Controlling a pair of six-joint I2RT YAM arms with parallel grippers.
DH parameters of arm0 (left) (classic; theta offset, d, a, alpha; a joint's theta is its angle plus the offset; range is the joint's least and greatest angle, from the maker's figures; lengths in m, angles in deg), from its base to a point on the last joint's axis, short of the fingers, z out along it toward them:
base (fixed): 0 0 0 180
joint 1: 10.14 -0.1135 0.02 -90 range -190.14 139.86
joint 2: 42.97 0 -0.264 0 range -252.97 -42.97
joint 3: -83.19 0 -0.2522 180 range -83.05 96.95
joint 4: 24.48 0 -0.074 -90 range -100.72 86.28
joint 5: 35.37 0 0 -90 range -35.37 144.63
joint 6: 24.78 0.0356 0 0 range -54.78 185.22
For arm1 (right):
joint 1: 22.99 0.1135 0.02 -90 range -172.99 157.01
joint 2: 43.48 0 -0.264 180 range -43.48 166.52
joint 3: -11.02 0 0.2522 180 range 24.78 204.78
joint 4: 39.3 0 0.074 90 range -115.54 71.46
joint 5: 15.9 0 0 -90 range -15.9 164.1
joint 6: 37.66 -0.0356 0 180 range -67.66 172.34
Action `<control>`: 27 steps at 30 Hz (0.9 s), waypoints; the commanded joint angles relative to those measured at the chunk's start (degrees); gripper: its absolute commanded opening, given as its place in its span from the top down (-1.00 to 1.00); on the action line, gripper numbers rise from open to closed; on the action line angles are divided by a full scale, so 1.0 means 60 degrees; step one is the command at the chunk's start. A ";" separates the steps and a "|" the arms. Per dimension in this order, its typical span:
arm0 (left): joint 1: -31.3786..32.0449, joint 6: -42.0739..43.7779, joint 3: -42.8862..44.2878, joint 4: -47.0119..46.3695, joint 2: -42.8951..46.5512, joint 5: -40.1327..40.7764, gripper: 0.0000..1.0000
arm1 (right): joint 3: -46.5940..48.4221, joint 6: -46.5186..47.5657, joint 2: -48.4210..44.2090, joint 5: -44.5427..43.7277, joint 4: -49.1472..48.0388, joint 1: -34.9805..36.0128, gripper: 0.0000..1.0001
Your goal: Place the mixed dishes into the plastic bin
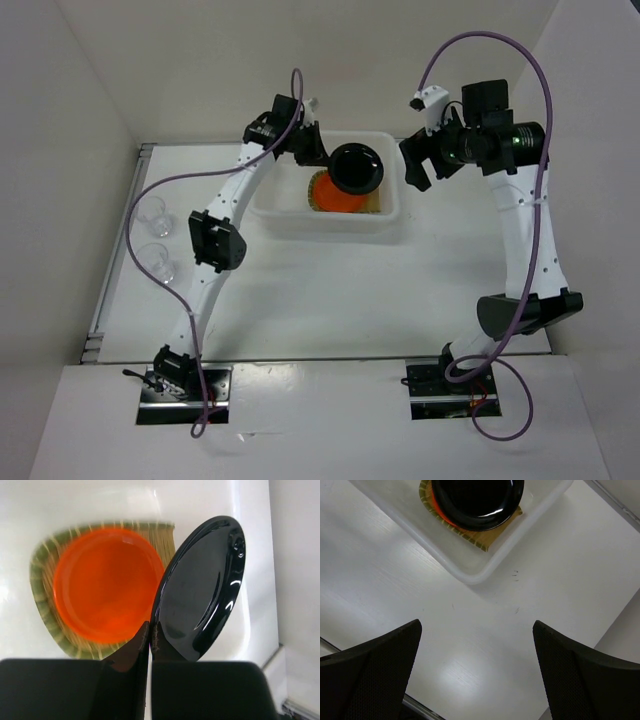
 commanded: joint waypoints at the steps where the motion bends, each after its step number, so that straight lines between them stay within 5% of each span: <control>1: -0.0126 0.0127 0.3445 0.1706 -0.2037 0.0216 1.00 | 0.0040 -0.0114 -0.0510 0.0082 -0.0274 -0.0152 -0.92; 23: -0.0389 -0.0122 0.3955 0.2608 -0.3350 0.0933 1.00 | -0.0313 0.0062 -0.0599 0.0082 -0.0186 -0.0459 -0.92; 27: -0.0389 -0.0122 0.3955 0.2375 -0.3145 0.0933 0.61 | -0.0401 0.0150 -0.0599 0.0286 -0.0098 -0.0459 -0.92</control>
